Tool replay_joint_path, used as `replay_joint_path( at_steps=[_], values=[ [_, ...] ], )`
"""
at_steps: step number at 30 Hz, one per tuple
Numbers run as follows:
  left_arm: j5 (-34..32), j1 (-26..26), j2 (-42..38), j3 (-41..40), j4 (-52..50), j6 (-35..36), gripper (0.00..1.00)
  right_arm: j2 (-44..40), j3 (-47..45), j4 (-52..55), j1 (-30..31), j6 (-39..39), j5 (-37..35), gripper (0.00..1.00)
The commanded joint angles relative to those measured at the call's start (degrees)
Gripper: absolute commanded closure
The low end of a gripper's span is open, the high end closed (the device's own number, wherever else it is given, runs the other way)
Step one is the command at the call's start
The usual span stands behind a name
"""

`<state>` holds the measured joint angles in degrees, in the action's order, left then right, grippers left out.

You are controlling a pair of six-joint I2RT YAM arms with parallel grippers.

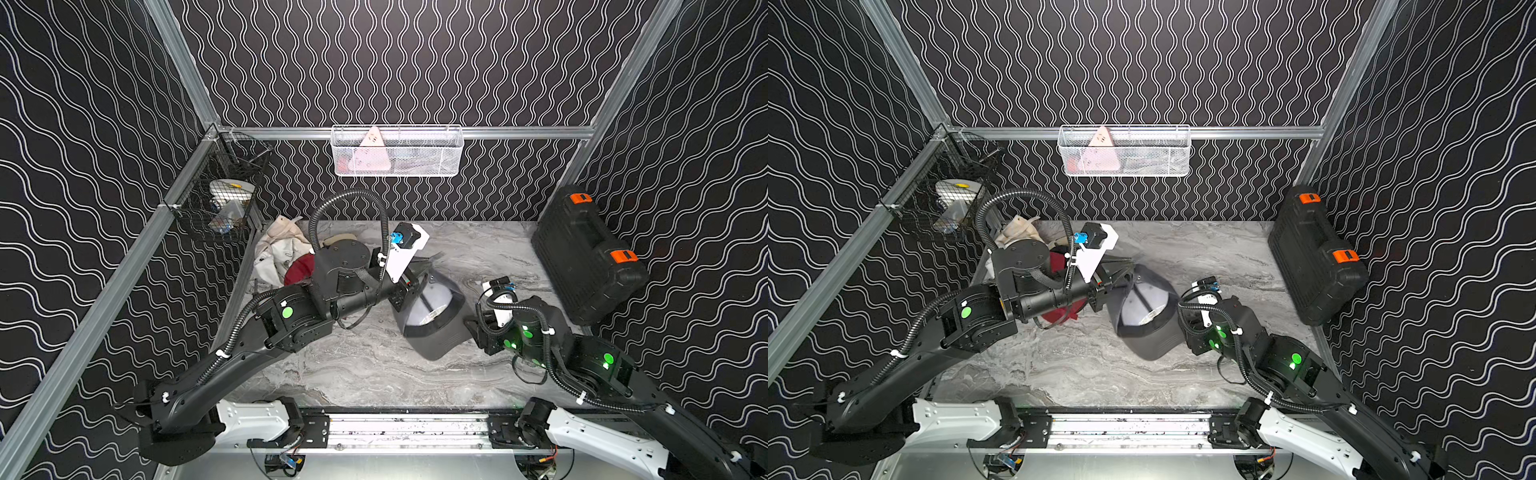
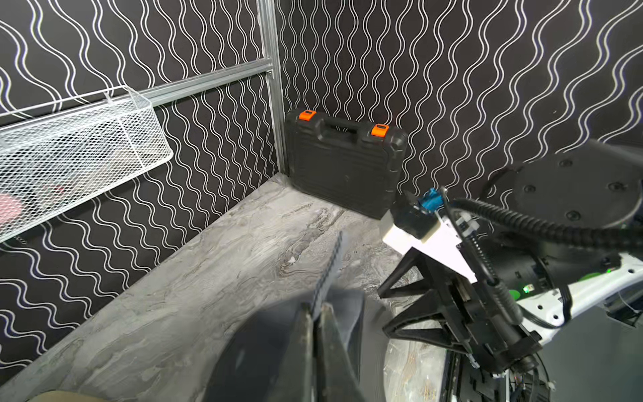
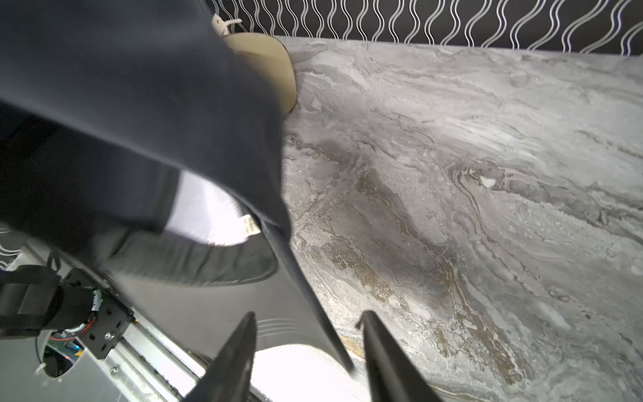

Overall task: Open the adjustable buckle of the baseball cap
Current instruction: Open the adjustable buckle on the baseball cap.

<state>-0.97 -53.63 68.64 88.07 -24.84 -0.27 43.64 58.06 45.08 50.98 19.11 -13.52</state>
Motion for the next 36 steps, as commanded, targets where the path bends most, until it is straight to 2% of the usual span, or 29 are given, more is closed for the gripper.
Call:
replay_joint_path(
  at_steps=[1, 8, 10, 19, 21, 36],
  values=[
    [2.43, 0.01, -0.01, 1.01, 3.76, -1.99, 1.0, 0.64, 1.82, 0.41, 0.17, -3.36, 2.33, 0.42],
    [2.51, 0.01, -0.51, 1.92, 2.48, -2.81, 1.0, 1.81, 3.54, -2.83, 1.16, -7.32, 6.02, 0.38],
    [2.23, 0.01, -0.76, 2.1, 1.84, -2.98, 1.0, 2.03, 4.53, -4.08, 1.77, -8.65, 6.47, 0.32],
    [2.91, 0.01, -0.41, 2.54, 1.85, -4.97, 1.0, 5.34, 11.47, -8.4, 4.23, -15.74, 2.93, 0.24],
    [3.76, -0.07, 0.04, 2.63, 2.16, -5.61, 1.0, 6.28, 12.25, -9.92, 5.16, -17.46, 1.25, 0.21],
    [8.16, -0.51, 0.92, 4.37, 1.0, -6.93, 1.0, 15.92, 17.65, -18.73, 16.16, -32.93, -16.28, 0.19]
  ],
)
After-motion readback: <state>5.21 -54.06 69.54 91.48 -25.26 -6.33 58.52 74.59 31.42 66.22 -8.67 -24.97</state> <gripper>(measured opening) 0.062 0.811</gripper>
